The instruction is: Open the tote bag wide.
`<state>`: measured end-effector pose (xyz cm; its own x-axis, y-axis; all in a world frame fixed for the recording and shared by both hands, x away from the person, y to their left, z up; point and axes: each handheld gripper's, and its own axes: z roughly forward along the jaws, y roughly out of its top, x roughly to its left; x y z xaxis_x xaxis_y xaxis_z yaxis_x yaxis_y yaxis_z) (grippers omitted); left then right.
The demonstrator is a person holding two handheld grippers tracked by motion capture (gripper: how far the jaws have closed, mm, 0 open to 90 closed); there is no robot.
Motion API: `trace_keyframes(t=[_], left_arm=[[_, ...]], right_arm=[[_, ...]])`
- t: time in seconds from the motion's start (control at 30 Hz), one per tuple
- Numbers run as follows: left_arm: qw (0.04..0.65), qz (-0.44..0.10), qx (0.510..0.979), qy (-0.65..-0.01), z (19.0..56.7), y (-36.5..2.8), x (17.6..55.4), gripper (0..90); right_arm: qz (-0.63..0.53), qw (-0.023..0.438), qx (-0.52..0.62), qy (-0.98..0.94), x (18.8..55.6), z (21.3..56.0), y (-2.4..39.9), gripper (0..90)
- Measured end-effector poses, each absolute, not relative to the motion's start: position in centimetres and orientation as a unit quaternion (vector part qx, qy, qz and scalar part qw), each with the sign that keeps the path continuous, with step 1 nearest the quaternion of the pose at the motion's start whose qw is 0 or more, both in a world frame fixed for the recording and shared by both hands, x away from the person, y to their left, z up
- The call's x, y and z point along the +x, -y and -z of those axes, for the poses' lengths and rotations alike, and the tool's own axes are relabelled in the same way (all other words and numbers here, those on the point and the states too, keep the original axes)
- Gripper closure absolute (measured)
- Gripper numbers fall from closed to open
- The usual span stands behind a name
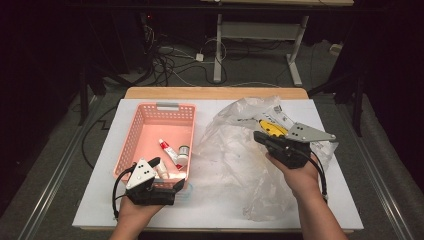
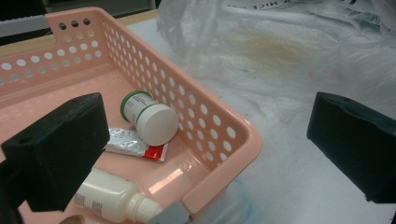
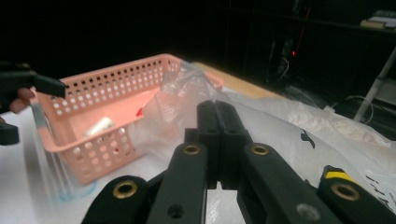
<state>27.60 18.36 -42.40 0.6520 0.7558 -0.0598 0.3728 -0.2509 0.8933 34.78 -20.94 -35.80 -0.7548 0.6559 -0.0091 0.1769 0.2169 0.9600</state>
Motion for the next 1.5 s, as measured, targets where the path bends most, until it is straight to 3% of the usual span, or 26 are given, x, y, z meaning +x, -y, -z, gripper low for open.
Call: trace_keyframes(t=[1.13, 1.5], left_arm=[[0.47, -0.226, 0.725, -0.451, 42.2, -24.8, 29.0, 0.0], [0.464, -0.218, 0.728, -0.455, 42.1, -24.6, 29.5, 0.0]], right_arm=[[-0.568, 0.207, 0.288, -0.743, 35.4, 37.1, 22.5, 90.0], [-0.567, 0.208, 0.285, -0.745, 35.3, 37.1, 22.5, 90.0]])
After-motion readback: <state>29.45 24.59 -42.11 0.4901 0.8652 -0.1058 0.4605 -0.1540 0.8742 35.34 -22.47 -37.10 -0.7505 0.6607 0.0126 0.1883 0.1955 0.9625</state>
